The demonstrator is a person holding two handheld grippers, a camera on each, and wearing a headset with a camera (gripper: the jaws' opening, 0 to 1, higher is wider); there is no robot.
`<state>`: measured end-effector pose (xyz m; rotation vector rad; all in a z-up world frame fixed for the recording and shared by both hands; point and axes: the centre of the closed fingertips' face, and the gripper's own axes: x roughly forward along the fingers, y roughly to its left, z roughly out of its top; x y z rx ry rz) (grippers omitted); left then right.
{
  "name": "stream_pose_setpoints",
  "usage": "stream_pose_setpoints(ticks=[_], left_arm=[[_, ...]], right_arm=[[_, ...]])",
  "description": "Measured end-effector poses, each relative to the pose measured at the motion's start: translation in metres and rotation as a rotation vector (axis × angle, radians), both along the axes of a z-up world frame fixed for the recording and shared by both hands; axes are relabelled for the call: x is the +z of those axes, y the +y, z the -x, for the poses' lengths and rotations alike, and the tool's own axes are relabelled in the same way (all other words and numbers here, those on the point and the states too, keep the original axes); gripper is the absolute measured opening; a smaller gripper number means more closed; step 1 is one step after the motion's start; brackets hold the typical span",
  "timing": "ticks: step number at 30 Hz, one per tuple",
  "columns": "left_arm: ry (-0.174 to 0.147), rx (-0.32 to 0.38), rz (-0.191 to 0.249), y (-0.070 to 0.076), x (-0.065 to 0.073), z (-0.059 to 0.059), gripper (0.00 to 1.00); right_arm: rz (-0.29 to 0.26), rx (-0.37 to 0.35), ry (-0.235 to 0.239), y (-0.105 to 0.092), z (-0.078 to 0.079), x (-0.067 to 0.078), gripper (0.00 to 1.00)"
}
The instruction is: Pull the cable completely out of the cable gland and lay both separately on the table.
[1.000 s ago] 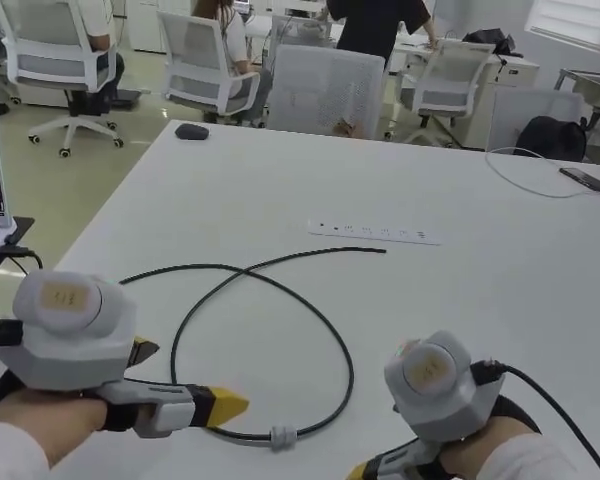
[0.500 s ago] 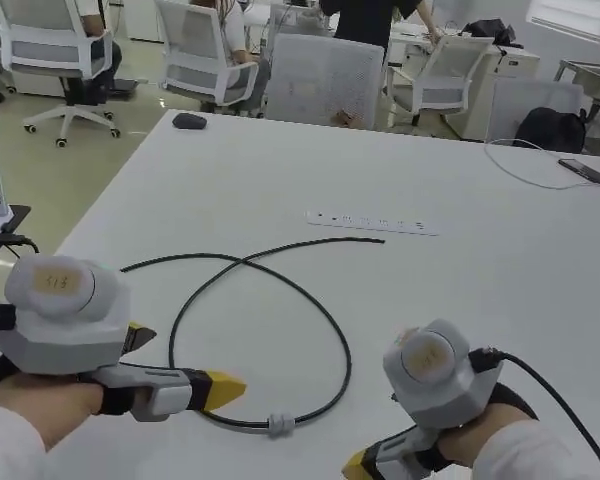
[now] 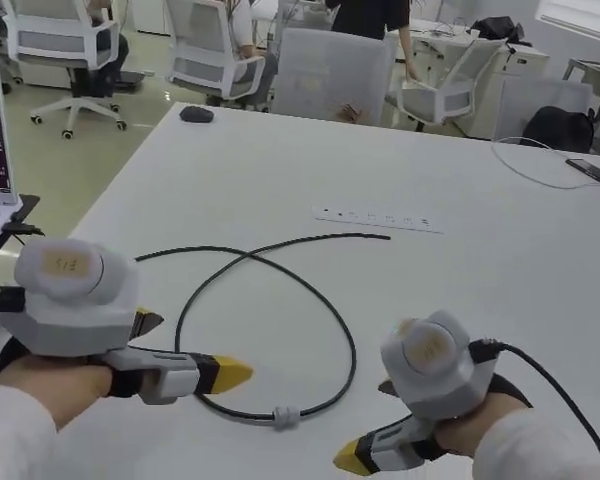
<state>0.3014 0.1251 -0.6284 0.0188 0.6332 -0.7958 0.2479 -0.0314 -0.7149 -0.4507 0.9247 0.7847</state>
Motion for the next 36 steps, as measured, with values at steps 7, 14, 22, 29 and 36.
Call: stream_pose_setpoints(ticks=[7, 14, 22, 29, 36], left_arm=[[0.0, 0.0, -0.003, 0.001, 0.0, 0.0, 0.82], [0.003, 0.003, 0.0, 0.002, -0.001, 0.0, 0.82], [0.009, -0.016, -0.005, 0.001, -0.002, 0.002, 0.79], [0.015, -0.021, -0.002, 0.0, -0.003, 0.003, 0.78], [0.02, -0.037, -0.008, -0.003, -0.005, 0.005, 0.76]], right_arm=[[0.02, 0.096, -0.042, 0.016, -0.016, 0.005, 0.63], [0.014, 0.169, -0.068, 0.032, -0.034, 0.0, 0.54], [-0.018, 0.275, -0.089, 0.049, -0.04, -0.008, 0.48], [0.009, 0.385, -0.068, 0.055, -0.035, -0.032, 0.4], [-0.009, 0.413, -0.079, 0.063, -0.035, -0.037, 0.31]])
